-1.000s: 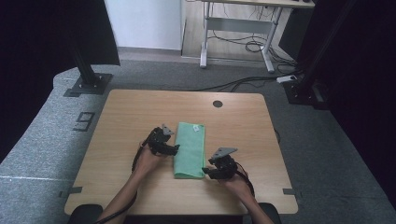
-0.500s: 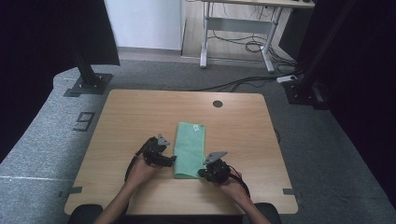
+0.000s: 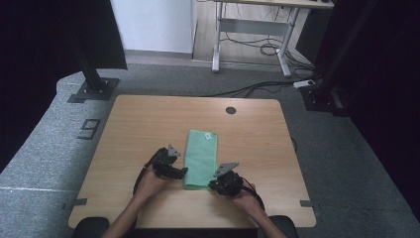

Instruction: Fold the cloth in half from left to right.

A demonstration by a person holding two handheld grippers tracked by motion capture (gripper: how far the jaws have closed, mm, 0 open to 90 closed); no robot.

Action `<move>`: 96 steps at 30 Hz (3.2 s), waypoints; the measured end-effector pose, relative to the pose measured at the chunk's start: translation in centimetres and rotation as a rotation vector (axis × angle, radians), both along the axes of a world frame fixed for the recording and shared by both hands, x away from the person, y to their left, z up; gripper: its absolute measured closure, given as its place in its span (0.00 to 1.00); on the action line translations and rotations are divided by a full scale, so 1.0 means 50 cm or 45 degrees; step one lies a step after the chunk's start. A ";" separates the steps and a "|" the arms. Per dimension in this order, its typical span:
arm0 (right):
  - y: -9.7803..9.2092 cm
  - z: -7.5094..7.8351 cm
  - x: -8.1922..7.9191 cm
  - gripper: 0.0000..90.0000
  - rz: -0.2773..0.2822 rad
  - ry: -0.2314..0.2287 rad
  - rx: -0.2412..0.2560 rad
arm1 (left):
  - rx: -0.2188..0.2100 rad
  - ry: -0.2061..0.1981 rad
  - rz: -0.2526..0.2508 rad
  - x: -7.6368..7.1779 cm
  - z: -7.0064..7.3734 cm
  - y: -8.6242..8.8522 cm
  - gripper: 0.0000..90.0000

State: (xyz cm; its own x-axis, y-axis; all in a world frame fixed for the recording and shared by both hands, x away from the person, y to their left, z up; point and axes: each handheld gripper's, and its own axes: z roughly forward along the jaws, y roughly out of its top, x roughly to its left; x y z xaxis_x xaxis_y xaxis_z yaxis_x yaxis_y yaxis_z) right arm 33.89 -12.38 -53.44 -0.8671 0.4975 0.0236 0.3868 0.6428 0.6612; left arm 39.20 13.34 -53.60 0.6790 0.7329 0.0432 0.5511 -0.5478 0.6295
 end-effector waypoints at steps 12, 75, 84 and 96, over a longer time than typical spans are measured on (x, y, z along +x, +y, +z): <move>-0.025 0.043 -0.005 0.97 -0.045 -0.058 0.057 | -0.023 -0.044 -0.025 -0.007 0.028 -0.015 0.19; -0.042 -0.011 0.046 0.32 -0.254 -0.041 -0.032 | -0.033 0.019 -0.097 -0.071 -0.010 -0.030 0.16; -0.045 -0.015 0.078 0.32 -0.292 -0.023 0.004 | -0.033 0.001 -0.073 -0.046 -0.008 -0.027 0.16; -0.118 -0.003 0.053 0.19 -0.328 -0.054 0.039 | -0.030 -0.020 -0.060 -0.102 0.017 0.055 0.13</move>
